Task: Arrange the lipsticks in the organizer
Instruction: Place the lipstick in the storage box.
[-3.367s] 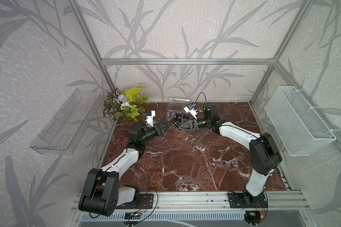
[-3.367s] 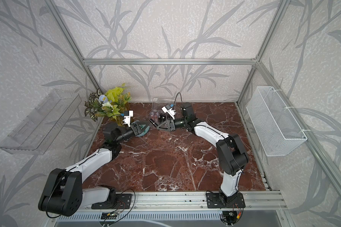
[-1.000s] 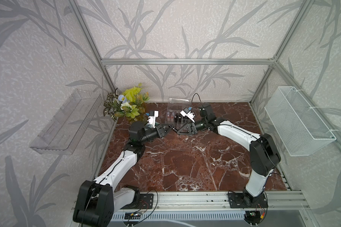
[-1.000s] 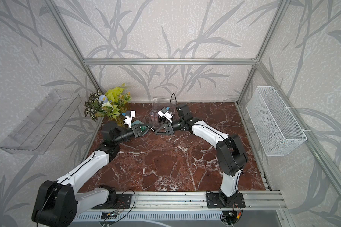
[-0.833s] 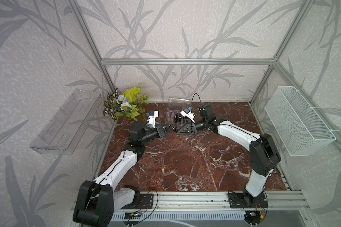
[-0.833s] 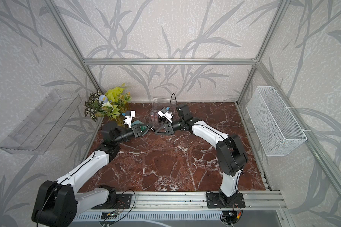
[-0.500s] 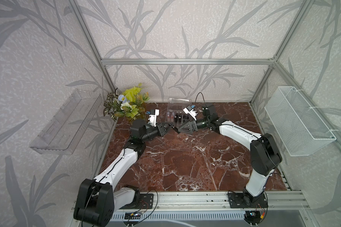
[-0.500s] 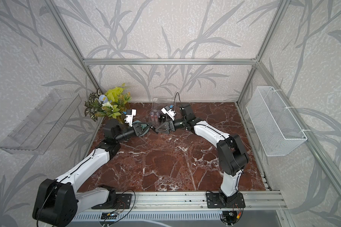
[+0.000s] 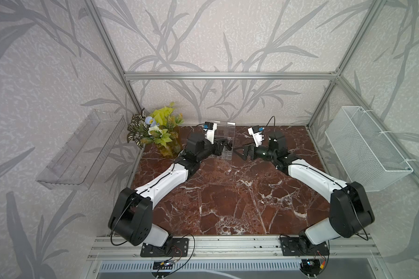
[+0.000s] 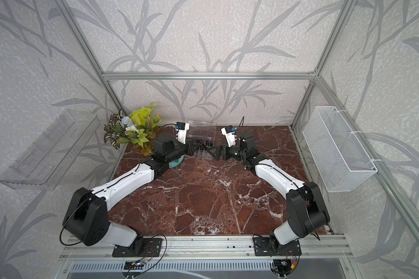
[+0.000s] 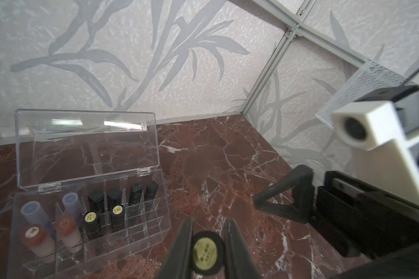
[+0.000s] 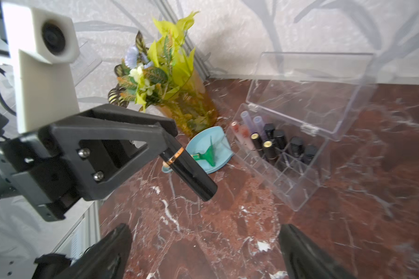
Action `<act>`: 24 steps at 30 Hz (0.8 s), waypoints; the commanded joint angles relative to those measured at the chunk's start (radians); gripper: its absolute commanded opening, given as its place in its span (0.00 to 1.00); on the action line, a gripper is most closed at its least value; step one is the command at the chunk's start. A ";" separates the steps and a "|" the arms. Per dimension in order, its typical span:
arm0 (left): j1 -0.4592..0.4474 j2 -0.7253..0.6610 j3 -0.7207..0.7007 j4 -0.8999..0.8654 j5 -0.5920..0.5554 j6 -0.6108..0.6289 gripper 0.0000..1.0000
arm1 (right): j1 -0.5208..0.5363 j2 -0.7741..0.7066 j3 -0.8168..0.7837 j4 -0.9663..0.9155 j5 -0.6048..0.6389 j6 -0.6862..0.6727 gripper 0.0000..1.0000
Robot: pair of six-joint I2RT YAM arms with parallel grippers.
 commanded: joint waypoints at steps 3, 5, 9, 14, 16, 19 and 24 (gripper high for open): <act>-0.055 0.169 0.125 0.083 -0.208 0.182 0.11 | -0.029 -0.057 -0.074 0.101 0.184 0.012 0.99; -0.067 0.229 0.173 0.082 -0.256 0.217 0.10 | -0.036 -0.075 -0.095 0.112 0.216 0.013 0.99; -0.090 0.319 0.263 0.057 -0.359 0.282 0.09 | -0.050 -0.096 -0.114 0.121 0.236 0.016 0.99; -0.097 0.343 0.270 0.062 -0.432 0.297 0.09 | -0.055 -0.077 -0.113 0.124 0.229 0.022 0.99; -0.100 0.345 0.258 0.064 -0.451 0.300 0.08 | -0.057 -0.070 -0.107 0.123 0.221 0.025 0.99; -0.102 0.342 0.240 0.074 -0.483 0.309 0.08 | -0.056 -0.066 -0.104 0.121 0.216 0.027 0.99; -0.100 0.364 0.229 0.108 -0.502 0.316 0.08 | -0.056 -0.066 -0.100 0.116 0.216 0.025 0.99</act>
